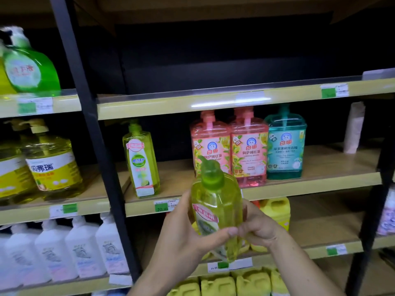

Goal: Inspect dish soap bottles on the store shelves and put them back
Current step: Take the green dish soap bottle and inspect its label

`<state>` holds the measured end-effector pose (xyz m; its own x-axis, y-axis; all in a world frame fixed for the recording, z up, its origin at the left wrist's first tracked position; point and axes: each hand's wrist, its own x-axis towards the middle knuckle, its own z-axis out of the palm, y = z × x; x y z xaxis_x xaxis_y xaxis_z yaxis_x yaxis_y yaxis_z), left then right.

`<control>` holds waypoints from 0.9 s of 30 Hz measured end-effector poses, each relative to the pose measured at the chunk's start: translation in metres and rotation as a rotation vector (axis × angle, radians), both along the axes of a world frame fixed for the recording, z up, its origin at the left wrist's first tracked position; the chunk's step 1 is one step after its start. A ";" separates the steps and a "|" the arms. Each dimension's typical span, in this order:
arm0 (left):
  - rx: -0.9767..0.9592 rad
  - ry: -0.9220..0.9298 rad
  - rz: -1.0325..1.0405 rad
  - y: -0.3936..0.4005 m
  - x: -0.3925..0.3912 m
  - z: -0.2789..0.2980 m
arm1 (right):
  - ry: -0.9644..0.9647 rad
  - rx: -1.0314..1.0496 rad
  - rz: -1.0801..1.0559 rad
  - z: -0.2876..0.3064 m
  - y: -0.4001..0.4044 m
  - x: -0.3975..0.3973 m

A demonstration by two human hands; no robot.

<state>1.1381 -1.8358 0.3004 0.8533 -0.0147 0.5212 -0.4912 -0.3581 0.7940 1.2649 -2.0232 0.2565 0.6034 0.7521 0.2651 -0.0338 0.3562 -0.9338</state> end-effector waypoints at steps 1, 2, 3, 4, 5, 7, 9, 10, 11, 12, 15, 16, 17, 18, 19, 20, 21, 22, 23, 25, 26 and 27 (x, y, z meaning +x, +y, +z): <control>0.033 -0.011 -0.007 0.003 -0.001 -0.004 | -0.052 -0.048 0.015 0.006 -0.002 0.001; 0.053 -0.023 -0.013 0.006 -0.001 -0.009 | -0.115 -0.097 0.018 0.011 -0.004 0.001; 0.055 -0.032 -0.019 0.007 -0.002 -0.013 | -0.174 -0.136 0.029 0.015 -0.006 0.001; 0.039 -0.034 -0.028 0.008 -0.003 -0.018 | -0.213 -0.176 0.033 0.020 -0.007 0.000; 0.019 -0.035 -0.039 0.009 -0.003 -0.023 | -0.254 -0.212 0.033 0.022 -0.009 0.002; 0.011 -0.054 -0.046 0.010 -0.005 -0.031 | -0.340 -0.284 0.006 0.025 -0.011 0.008; 0.041 -0.075 -0.041 0.012 -0.004 -0.037 | -0.391 -0.371 -0.030 0.026 -0.014 0.016; 0.049 -0.084 -0.043 0.014 -0.004 -0.039 | -0.424 -0.400 -0.040 0.027 -0.016 0.019; 0.052 -0.099 -0.047 0.016 -0.003 -0.040 | -0.461 -0.416 -0.045 0.028 -0.017 0.021; 0.054 -0.116 -0.049 0.018 -0.001 -0.041 | -0.486 -0.425 -0.050 0.030 -0.017 0.020; 0.017 -0.107 -0.069 0.027 0.002 -0.042 | -0.539 -0.453 -0.087 0.035 -0.017 0.013; -0.022 -0.095 -0.083 0.029 0.002 -0.042 | -0.552 -0.456 -0.130 0.036 -0.017 0.009; -0.050 -0.087 -0.085 0.032 0.003 -0.043 | -0.569 -0.453 -0.196 0.036 -0.017 0.004; -0.063 -0.078 -0.076 0.033 0.004 -0.043 | -0.592 -0.452 -0.277 0.037 -0.017 -0.001; -0.063 -0.075 -0.074 0.034 0.004 -0.042 | -0.614 -0.456 -0.353 0.038 -0.017 -0.005; -0.067 -0.079 -0.083 0.034 0.005 -0.042 | -0.636 -0.459 -0.414 0.039 -0.016 -0.011; -0.082 -0.077 -0.099 0.034 0.006 -0.043 | -0.661 -0.459 -0.463 0.041 -0.015 -0.017; -0.116 -0.070 -0.109 0.034 0.007 -0.042 | -0.692 -0.454 -0.502 0.042 -0.013 -0.023; -0.158 -0.066 -0.111 0.034 0.009 -0.040 | -0.717 -0.448 -0.535 0.042 -0.010 -0.030; -0.268 -0.056 -0.148 0.039 0.012 -0.037 | -0.745 -0.436 -0.606 0.042 -0.004 -0.045; -0.332 -0.036 -0.180 0.042 0.013 -0.033 | -0.754 -0.430 -0.648 0.042 -0.001 -0.052; -0.388 -0.028 -0.207 0.045 0.014 -0.028 | -0.754 -0.428 -0.692 0.042 0.003 -0.059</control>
<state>1.1523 -1.7911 0.2729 0.8382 0.0174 0.5450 -0.5447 0.0722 0.8355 1.2055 -2.0206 0.2982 0.7221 0.4326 0.5398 0.6764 -0.2782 -0.6820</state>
